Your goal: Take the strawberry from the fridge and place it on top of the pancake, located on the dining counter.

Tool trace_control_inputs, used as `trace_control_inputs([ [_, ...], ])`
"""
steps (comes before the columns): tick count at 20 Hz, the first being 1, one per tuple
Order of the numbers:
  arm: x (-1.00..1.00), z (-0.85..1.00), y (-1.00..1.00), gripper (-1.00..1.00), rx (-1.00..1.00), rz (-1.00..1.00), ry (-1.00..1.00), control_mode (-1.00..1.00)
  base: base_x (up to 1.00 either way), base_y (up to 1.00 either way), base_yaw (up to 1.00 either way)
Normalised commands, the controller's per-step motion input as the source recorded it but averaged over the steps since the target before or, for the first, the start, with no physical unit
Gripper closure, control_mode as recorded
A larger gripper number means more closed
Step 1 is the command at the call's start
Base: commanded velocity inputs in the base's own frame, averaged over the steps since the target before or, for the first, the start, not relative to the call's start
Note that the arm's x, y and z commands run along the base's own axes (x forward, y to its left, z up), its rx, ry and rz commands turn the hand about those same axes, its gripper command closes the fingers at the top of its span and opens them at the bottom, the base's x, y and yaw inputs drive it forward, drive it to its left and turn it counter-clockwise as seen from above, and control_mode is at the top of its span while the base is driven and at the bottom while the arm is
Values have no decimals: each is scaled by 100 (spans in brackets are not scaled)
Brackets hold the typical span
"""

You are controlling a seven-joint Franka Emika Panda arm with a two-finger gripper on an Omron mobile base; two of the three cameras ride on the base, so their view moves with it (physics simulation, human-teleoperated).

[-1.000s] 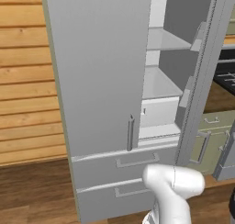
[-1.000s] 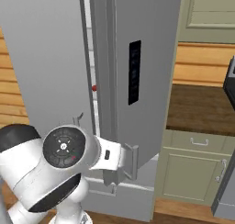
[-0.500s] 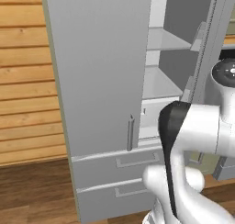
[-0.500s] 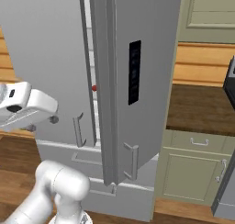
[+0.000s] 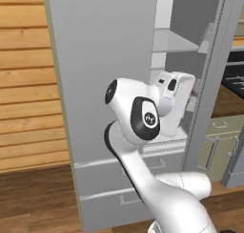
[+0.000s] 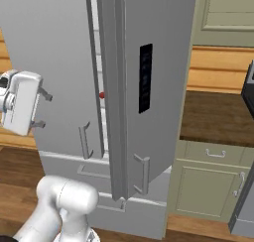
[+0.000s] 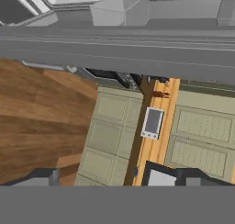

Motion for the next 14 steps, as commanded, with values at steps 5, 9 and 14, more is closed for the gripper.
trace_control_inputs([
  [5,44,-21,-59,-100,-4,-9,17,-100,0,0,0],
  [9,48,-10,-42,-100,0,-6,1,-100,0,0,0],
  [14,53,-9,-27,-100,0,-7,0,-100,0,0,0],
])
